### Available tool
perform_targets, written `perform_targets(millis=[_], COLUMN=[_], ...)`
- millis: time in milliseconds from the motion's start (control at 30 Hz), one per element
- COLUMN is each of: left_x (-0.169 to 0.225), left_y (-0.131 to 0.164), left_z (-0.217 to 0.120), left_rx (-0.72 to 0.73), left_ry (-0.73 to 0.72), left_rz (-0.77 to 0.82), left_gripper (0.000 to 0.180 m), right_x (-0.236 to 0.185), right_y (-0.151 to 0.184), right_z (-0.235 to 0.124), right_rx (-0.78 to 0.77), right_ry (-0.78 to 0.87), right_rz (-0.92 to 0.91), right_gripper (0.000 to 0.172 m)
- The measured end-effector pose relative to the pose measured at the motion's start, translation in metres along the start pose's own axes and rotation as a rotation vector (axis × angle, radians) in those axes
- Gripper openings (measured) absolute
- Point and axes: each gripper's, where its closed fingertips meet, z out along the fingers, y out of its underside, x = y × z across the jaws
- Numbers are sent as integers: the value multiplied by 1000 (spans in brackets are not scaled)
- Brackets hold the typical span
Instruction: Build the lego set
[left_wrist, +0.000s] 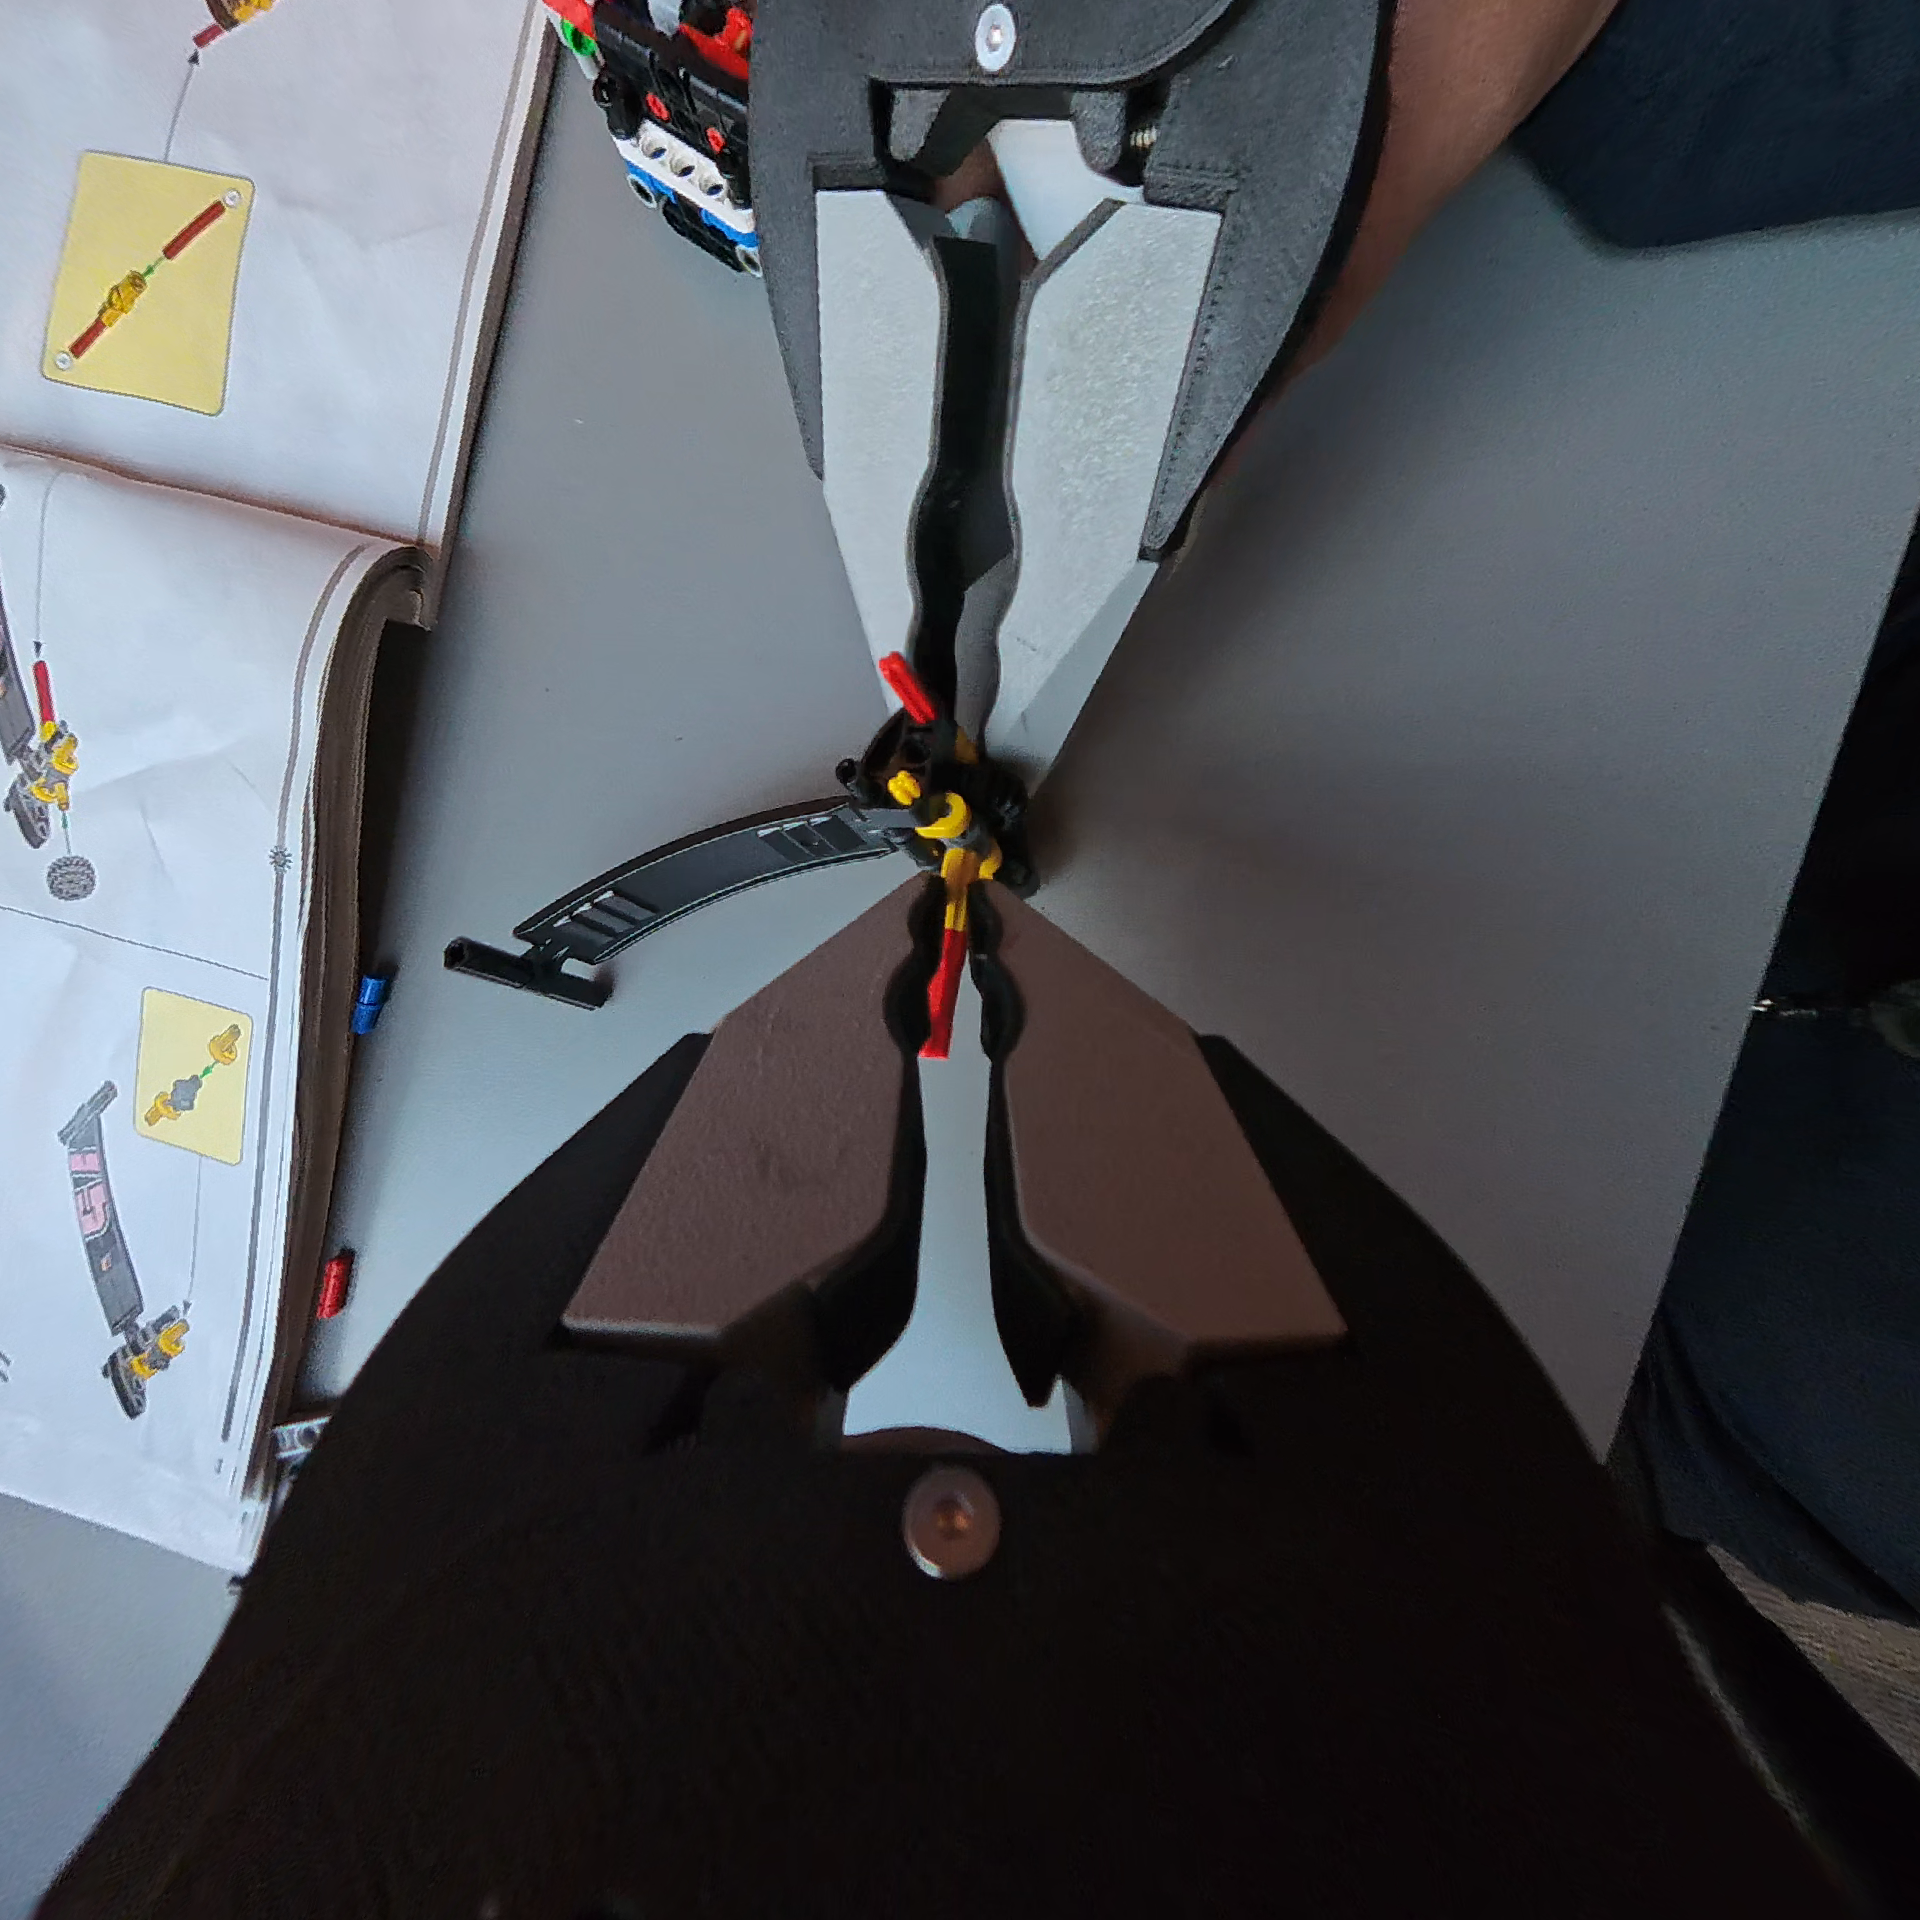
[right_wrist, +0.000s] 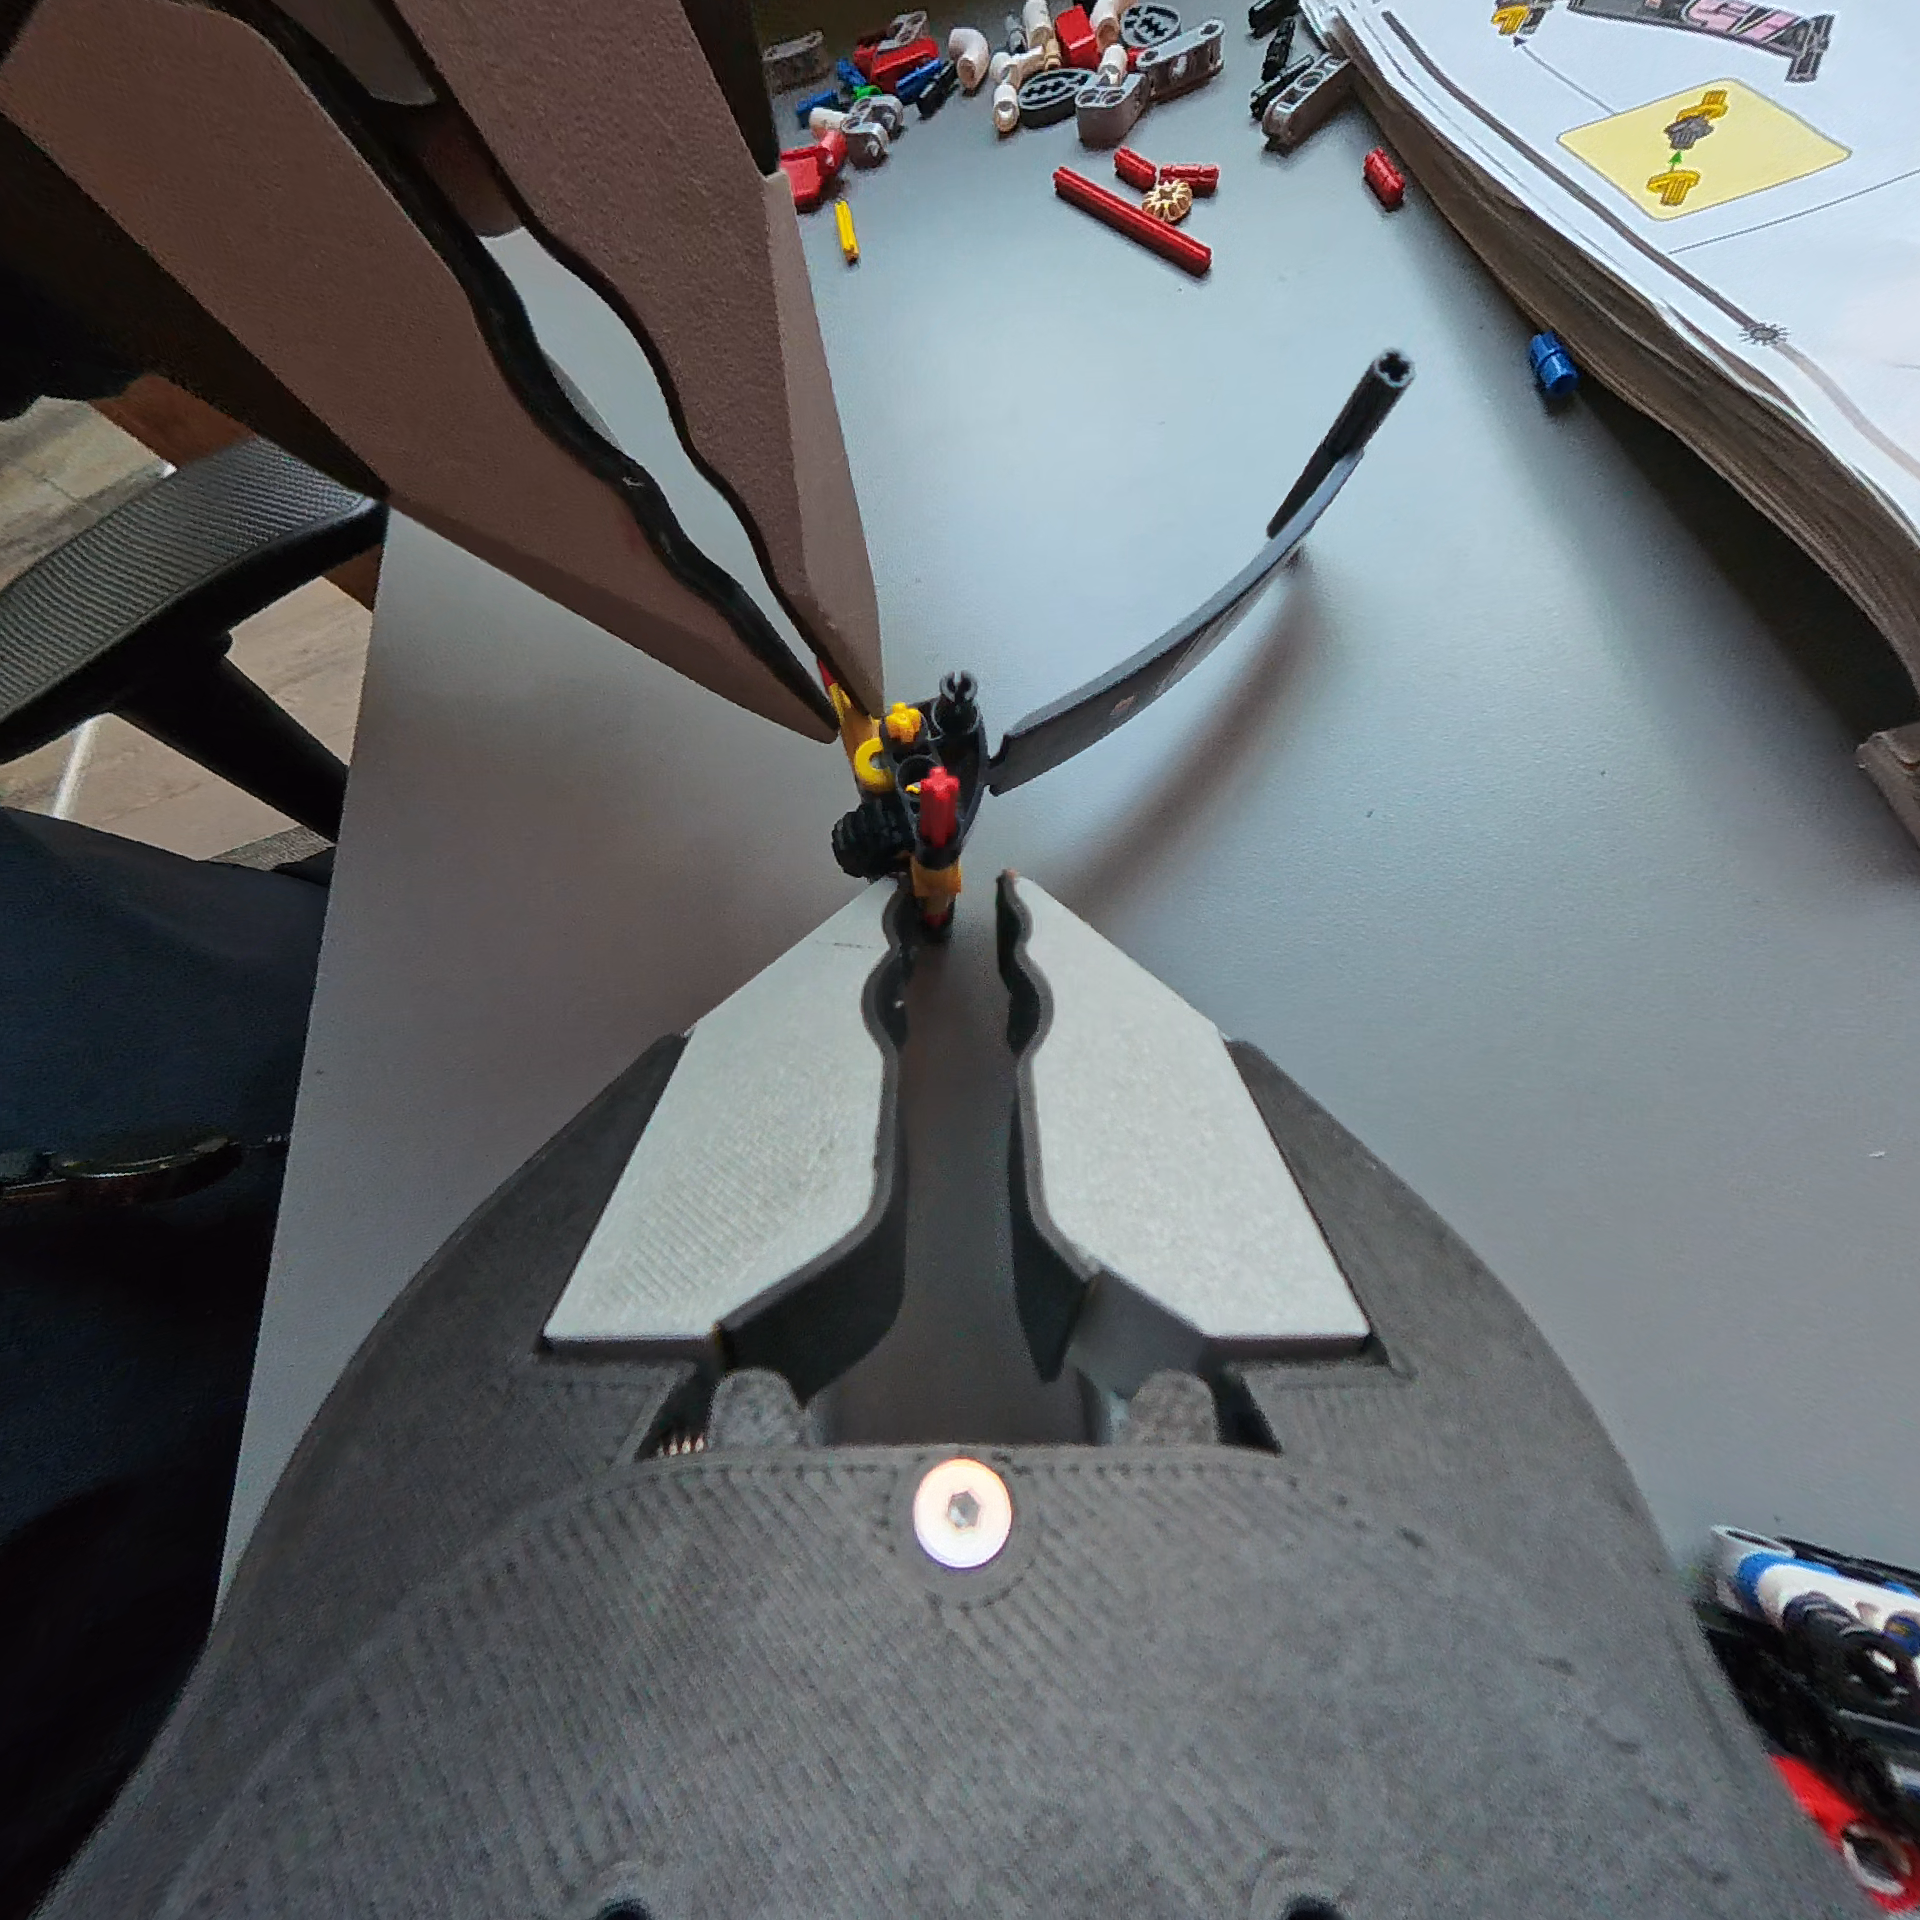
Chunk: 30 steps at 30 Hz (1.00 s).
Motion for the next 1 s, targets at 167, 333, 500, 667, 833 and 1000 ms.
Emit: perform_targets(millis=[167, 333, 500, 667, 833, 1000], left_x=[5, 3, 10, 17, 10, 24], left_y=[4, 7, 18, 42, 25, 33], left_z=[3, 3, -13, 20, 33, 24], left_rx=[-25, -27, 20, 75, 181, 168], left_ry=[-3, -18, -94, -105, -65, 101], left_rz=[31, 28, -113, -310, -240, -205], left_gripper=[0, 0, 6, 36, 20, 23], right_x=[-11, -9, -11, -15, -19, -20], right_y=[-10, -7, -6, -6, -6, -3], right_z=[-1, 3, 2, 3, 1, 1], right_rx=[63, 30, 28, 20, 26, 9], right_ry=[-39, -28, -21, -48, -74, -50], right_rz=[-44, -32, -55, -75, -128, -240], right_gripper=[16, 5, 5, 5, 5, 5])
